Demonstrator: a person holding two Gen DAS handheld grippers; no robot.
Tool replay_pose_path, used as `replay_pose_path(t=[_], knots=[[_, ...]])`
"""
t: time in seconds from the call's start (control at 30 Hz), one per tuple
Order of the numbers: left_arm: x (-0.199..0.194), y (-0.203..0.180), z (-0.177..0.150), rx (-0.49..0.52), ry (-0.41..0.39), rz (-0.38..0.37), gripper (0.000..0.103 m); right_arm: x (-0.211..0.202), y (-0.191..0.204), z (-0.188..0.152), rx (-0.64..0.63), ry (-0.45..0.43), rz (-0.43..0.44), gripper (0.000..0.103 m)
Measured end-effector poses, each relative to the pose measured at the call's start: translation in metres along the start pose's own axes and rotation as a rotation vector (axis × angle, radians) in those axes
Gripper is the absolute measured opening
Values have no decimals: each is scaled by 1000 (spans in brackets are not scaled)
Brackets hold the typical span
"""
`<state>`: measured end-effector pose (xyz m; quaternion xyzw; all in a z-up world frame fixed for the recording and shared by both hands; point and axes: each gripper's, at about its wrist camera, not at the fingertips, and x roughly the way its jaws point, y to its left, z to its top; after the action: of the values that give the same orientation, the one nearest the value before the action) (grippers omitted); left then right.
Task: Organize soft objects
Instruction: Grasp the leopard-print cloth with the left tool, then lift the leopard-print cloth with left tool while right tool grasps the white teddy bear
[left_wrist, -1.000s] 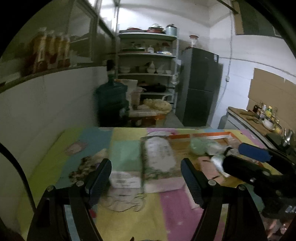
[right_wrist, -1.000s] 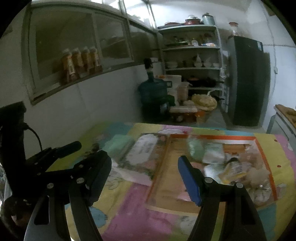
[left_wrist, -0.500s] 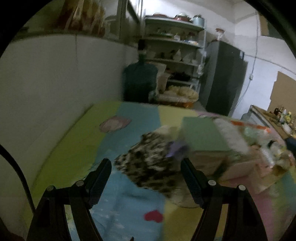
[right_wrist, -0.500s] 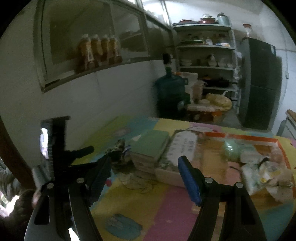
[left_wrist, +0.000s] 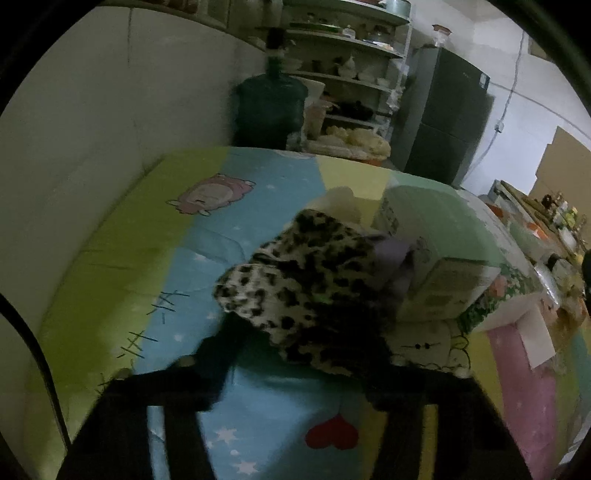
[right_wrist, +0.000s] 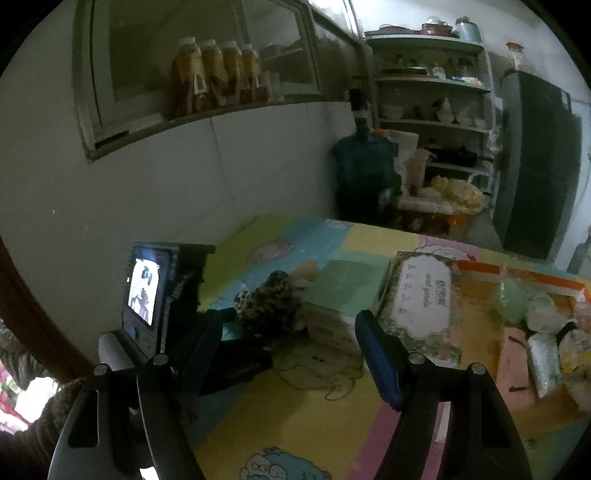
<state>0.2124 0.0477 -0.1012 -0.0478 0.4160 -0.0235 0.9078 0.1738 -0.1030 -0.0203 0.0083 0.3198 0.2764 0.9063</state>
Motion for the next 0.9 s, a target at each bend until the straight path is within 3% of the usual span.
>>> replay_pose_path(t=[0.13,0.23,0.67,0.9], knots=[[-3,0,0,-11,-11,8,18,0,2,-2,0,4,-3,75],[-8,2,0,-16,-45,3,13,-3,1,-3,9,-1,-14,75],[-62,30,-6,-42,-199,37,11,3,-18,-8,110,0,-58,75],[-84,57,-10,-74,-249,47,11,29,4,1,49,33,-17,75]])
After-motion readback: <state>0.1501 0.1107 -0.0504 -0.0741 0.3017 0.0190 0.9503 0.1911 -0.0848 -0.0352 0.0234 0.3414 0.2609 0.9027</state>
